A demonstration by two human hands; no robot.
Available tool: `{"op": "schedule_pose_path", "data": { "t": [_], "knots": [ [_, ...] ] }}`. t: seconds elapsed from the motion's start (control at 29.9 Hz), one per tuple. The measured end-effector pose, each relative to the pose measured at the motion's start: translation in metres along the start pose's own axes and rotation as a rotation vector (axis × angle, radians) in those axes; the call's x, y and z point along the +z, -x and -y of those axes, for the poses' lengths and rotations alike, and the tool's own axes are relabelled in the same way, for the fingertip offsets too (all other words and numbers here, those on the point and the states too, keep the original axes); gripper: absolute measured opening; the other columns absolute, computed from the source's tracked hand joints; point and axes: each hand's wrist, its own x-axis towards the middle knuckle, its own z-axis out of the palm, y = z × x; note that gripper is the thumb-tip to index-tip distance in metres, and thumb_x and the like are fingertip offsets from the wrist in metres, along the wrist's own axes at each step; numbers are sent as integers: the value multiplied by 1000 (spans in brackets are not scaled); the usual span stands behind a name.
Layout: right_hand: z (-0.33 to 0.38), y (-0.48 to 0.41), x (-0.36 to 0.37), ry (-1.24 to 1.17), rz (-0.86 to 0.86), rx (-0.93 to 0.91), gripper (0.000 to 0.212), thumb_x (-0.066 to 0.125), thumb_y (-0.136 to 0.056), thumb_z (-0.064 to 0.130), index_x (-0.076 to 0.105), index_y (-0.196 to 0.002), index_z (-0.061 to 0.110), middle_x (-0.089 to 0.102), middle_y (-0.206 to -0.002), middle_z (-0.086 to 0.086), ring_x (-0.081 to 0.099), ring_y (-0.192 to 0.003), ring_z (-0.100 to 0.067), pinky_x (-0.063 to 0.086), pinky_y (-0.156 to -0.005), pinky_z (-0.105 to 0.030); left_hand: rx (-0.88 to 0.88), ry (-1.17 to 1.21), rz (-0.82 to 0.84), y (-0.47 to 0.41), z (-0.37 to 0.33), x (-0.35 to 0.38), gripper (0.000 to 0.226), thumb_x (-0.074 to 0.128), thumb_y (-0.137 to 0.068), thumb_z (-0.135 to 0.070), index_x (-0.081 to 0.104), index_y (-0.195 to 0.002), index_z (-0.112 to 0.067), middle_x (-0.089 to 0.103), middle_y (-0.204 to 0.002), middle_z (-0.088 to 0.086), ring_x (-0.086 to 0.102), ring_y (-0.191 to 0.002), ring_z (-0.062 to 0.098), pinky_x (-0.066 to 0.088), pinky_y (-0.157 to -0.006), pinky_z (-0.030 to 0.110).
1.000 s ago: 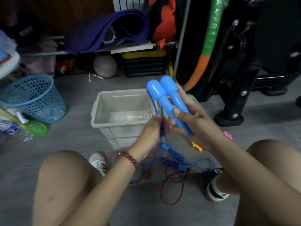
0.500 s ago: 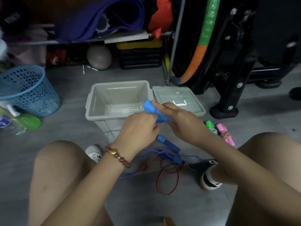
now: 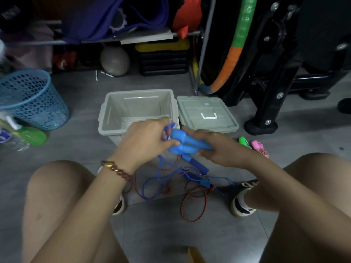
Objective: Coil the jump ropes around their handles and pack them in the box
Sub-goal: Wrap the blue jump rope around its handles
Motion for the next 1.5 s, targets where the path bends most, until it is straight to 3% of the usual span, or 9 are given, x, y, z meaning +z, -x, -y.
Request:
{"op": "schedule_pose_path", "data": {
  "t": [0.2,0.3,0.47,0.67,0.9,1.04,1.17,1.34,1.5],
  "knots": [
    [8,14,-13,-715,20,20,67,58,-88,5,34,-139,41,63,-107,13,52,-65,-10,39,-48,-19,-98,437,-87,-11,26,2,38,43,-97,-33,52,-129,-14,53,-132,5,48,-124,16,32,-100,17],
    [8,17,-15,-1103,129,-45,65,63,-85,6,42,-140,32,61,-111,4,50,-66,-16,38,-47,-20,-45,937,-12,-13,10,3,32,29,-102,-25,55,-121,-20,56,-128,0,50,-114,-7,30,-97,4],
    [16,16,-8,-1580,207,-147,60,69,-81,11,46,-137,20,65,-101,1,52,-63,-12,40,-45,-16,-239,1722,-47,-15,-19,13,58,19,-92,-54,58,-110,-16,66,-105,4,63,-94,14,48,-83,30],
    [30,11,-15,-1771,-25,-108,41,68,-75,13,57,-114,17,66,-76,0,52,-51,-7,37,-38,-12,-336,1387,-190,-15,-47,41,31,24,-103,-25,49,-89,-15,49,-62,-7,44,-51,5,40,-54,24],
    [17,2,-8,-707,-456,50,63,54,-92,-2,33,-145,25,53,-101,-2,53,-62,-11,39,-47,-20,-197,482,52,-5,-59,55,25,34,-97,-30,48,-98,-10,61,-92,16,60,-85,36,48,-72,43],
    [13,1,2,-175,-455,-66,73,58,-89,1,24,-148,27,45,-108,-3,49,-86,-12,41,-80,-25,-108,176,56,-2,-53,42,23,32,-99,-30,42,-84,-15,60,-90,18,58,-86,36,33,-62,34],
    [19,4,4,254,-332,-131,76,52,-85,2,22,-149,32,47,-116,4,57,-88,-27,48,-67,-43,-1,-107,140,4,-49,33,25,36,-97,-29,55,-93,-13,62,-90,10,60,-84,30,32,-60,31],
    [15,10,8,450,-116,-92,69,49,-85,5,30,-145,32,47,-131,8,59,-96,-23,46,-68,-37,112,-276,98,11,-53,26,27,46,-92,-37,59,-102,-16,64,-99,5,61,-92,27,34,-66,30],
    [8,16,-1,162,78,-25,59,54,-88,11,29,-134,38,50,-121,8,54,-99,-15,46,-82,-37,147,92,157,7,-33,12,13,68,-77,-28,60,-87,-23,66,-83,-2,59,-80,21,41,-66,31]
  ]
}}
